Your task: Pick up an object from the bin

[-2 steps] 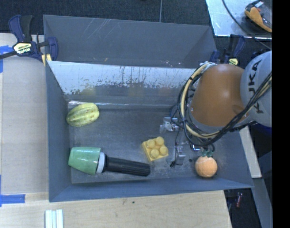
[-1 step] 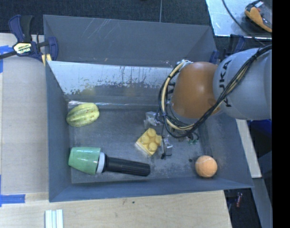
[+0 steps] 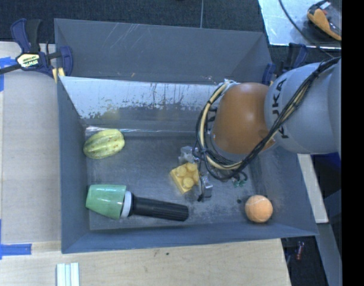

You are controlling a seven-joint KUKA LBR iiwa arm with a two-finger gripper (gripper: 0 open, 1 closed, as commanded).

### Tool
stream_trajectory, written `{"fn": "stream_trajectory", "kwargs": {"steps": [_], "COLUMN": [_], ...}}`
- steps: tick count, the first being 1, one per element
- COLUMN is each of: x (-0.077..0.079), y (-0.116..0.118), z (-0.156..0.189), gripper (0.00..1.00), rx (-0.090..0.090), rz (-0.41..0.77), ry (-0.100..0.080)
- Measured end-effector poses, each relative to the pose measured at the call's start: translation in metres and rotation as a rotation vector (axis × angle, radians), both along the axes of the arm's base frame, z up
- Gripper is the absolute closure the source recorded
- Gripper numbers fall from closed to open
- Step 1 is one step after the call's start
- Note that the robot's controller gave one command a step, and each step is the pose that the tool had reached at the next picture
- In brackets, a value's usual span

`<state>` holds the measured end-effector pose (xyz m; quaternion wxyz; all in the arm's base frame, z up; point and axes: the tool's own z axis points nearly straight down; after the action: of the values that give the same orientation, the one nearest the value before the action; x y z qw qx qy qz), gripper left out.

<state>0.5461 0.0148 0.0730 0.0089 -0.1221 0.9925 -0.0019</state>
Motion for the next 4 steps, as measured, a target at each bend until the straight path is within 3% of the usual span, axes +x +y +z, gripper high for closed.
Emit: {"fn": "stream_trajectory", "kwargs": {"steps": [1,2,3,4], "x": [0.0,-0.004,-0.029,-0.014], "y": [0.0,0.011,-0.001,0.02], "z": [0.0,0.046,0.128,0.21], "gripper": [1.0,1.0,1.0,1.0], "rx": [0.0,0.0,-0.001,0.0], "rz": [0.0,0.02,0.001,0.007], "ry": [0.0,-0.007,-0.008,0.003]}}
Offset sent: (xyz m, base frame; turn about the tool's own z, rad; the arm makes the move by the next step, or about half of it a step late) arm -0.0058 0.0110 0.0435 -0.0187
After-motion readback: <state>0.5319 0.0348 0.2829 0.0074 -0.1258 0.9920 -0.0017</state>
